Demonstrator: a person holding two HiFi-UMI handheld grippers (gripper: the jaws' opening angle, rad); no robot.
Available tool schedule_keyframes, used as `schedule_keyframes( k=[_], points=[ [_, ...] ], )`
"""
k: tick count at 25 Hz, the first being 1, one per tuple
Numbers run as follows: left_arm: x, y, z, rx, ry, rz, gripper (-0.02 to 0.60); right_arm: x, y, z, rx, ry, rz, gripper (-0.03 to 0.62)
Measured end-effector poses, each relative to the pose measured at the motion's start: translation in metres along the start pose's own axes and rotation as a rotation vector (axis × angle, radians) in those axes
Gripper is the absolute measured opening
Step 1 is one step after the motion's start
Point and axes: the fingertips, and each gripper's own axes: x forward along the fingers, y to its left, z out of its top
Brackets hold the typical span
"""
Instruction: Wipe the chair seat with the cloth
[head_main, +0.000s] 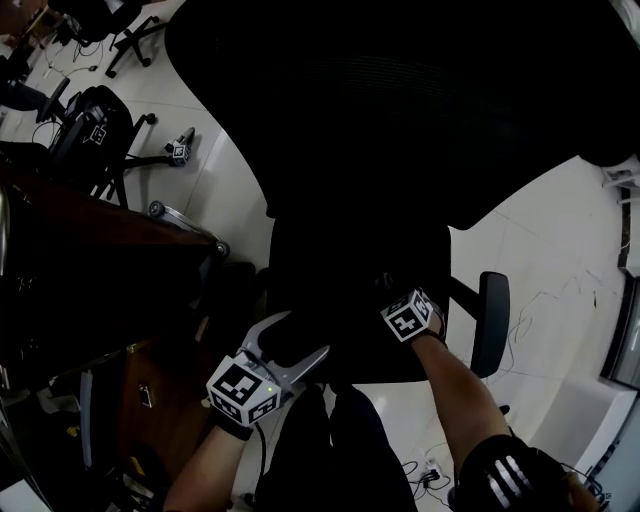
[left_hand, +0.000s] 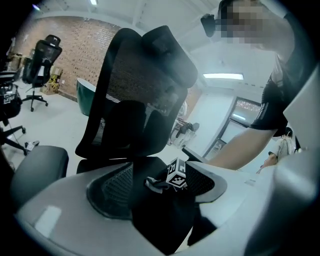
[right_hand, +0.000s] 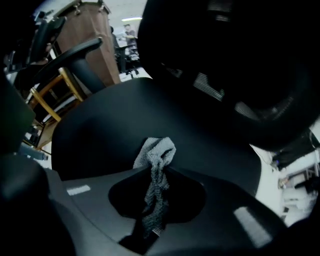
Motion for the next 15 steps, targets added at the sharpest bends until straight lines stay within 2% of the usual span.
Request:
schedule_keyframes(
  k=[4, 8, 10, 12, 15],
  points=[
    [0.013, -0.018, -0.008, 0.003, 0.018, -0.041, 0.353, -0.022, -0.039, -0.047, 0.103, 0.025, -0.072, 0.048],
    [0.015, -0.029, -0.010, 0.004, 0.023, -0.055, 0.352, -0.034, -0.053, -0.056, 0.140, 0.023, -0.102, 0.048],
    [0.008, -0.029, -0.010, 0.003, 0.019, -0.049, 0.352, -0.038, -0.044, -0.044, 0.177, -0.016, -0.082, 0.048],
    [-0.003, -0.024, -0.012, 0.005, 0.015, -0.032, 0.351, -0.040, -0.018, -0.016, 0.186, -0.065, -0.034, 0.048],
    [-0.022, -0.015, -0.018, -0.002, 0.015, 0.006, 0.351, -0.037, 0.043, 0.047, 0.110, -0.167, 0.068, 0.048]
  ],
)
